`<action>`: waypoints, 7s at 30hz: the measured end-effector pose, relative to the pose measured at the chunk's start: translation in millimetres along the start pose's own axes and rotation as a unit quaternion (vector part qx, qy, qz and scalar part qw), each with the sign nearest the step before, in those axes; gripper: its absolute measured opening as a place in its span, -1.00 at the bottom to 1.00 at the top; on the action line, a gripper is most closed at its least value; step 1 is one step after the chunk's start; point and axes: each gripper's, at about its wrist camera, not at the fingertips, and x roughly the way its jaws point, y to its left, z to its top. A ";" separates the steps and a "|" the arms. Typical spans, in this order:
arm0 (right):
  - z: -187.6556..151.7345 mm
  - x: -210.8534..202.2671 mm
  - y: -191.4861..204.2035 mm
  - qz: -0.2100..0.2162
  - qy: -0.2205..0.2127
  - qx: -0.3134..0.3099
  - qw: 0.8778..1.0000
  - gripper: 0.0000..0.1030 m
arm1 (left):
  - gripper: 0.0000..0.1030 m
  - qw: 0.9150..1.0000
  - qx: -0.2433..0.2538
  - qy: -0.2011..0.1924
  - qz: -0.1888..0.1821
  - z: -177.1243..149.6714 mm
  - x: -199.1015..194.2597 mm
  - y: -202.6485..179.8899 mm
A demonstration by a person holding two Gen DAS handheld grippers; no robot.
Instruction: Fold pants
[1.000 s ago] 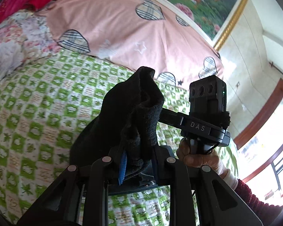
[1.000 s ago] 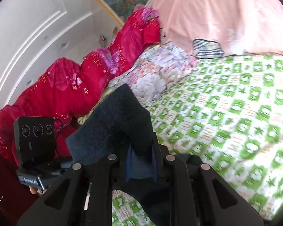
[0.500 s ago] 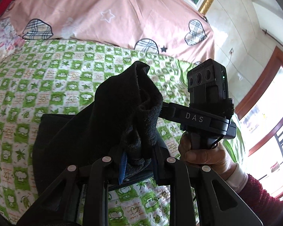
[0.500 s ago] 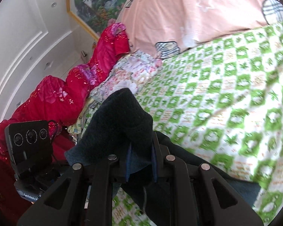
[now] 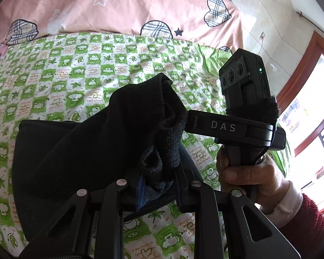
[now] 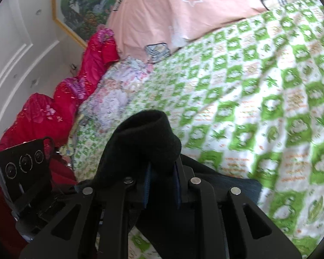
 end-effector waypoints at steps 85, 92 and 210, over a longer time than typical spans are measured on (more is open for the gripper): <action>-77.2 -30.5 -6.9 -0.192 0.004 0.113 0.975 0.20 | 0.06 0.984 -0.175 0.030 0.018 -22.6 -11.3 158.2; -80.2 -37.9 12.5 -0.177 -0.023 0.098 0.979 -0.04 | -0.34 0.985 -0.174 0.002 0.006 -21.7 -28.6 148.8; -78.0 88.3 155.6 -0.238 -0.066 -0.198 0.949 0.99 | 0.95 0.924 -0.024 -0.120 0.363 -72.8 -110.0 156.7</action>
